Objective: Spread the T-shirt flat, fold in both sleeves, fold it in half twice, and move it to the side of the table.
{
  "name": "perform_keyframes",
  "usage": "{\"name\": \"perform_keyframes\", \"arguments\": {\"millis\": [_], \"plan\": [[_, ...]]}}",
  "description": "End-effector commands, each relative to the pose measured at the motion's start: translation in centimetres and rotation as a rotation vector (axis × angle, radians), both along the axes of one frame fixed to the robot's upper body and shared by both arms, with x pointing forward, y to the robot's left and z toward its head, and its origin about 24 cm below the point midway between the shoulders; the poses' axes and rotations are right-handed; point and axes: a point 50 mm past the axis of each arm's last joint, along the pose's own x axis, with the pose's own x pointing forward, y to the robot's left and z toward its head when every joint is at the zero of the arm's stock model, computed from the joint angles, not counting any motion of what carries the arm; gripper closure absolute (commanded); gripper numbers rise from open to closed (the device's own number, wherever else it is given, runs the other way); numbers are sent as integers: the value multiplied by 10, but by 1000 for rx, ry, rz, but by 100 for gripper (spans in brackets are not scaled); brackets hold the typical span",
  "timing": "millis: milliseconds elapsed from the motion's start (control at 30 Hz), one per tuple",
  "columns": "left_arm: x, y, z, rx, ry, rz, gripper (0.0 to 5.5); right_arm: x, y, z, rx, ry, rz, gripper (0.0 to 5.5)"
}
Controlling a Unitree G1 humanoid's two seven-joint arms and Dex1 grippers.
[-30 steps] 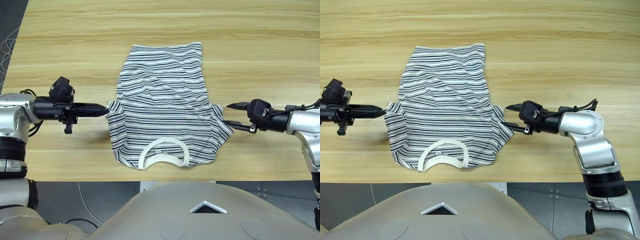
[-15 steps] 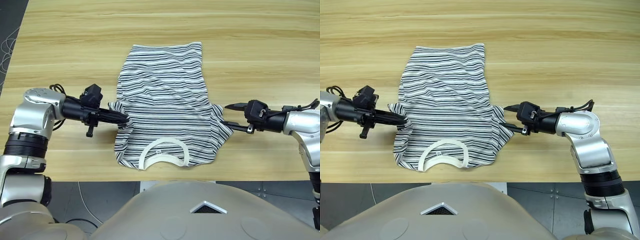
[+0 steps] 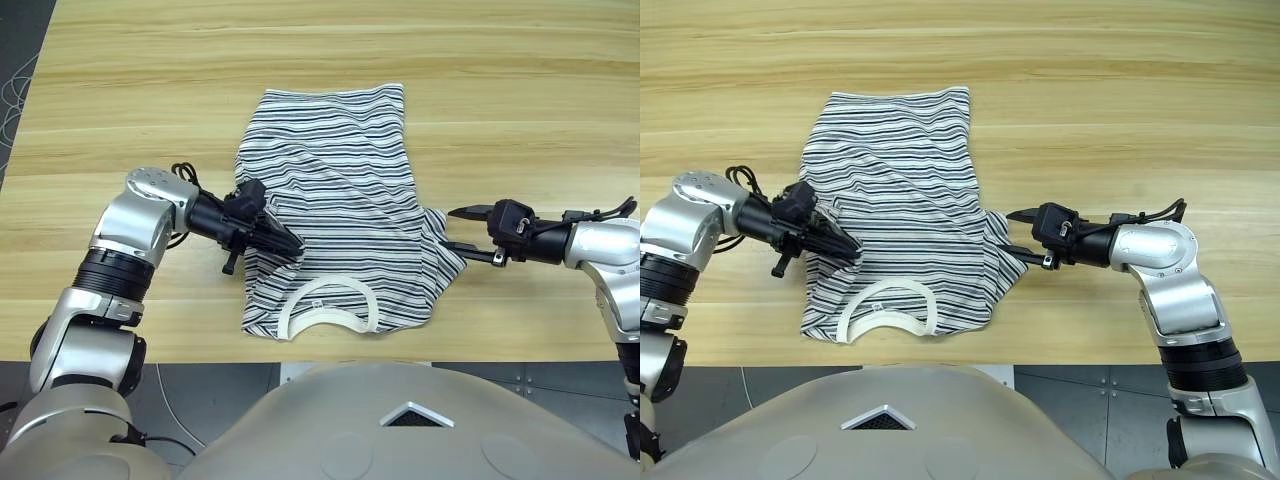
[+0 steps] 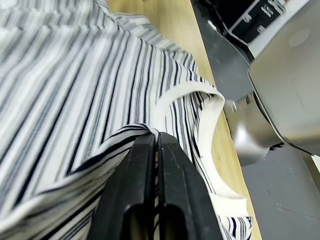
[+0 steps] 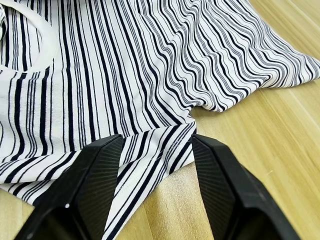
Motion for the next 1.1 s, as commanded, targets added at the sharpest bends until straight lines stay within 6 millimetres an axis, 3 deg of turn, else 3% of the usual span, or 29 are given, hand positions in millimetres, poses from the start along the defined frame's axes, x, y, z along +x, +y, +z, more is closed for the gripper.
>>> {"name": "perform_keyframes", "arguments": {"millis": [33, 333, 467, 567, 800, 933, 1100], "plan": [[-5, -4, -2, 32, 27, -55, 471, 3, 3, 3, -4, -22, 8, 296], [-13, -5, -6, 39, 37, -88, 344, 3, 6, 2, 3, -22, 14, 296], [-13, -10, 28, -109, -64, -112, 344, 4, 6, 2, 3, -23, 17, 296], [-12, 3, 48, -130, -145, -102, 344, 5, 6, 2, 1, -24, 16, 296], [-11, 36, 62, -81, -247, -19, 344, 6, 6, 0, 2, -24, 14, 296], [-11, 79, 56, 52, -265, 108, 344, 8, 5, 0, -4, -27, 11, 296], [-6, 95, 37, 163, -236, 147, 344, 10, 4, 0, -5, -33, 8, 296]]}}
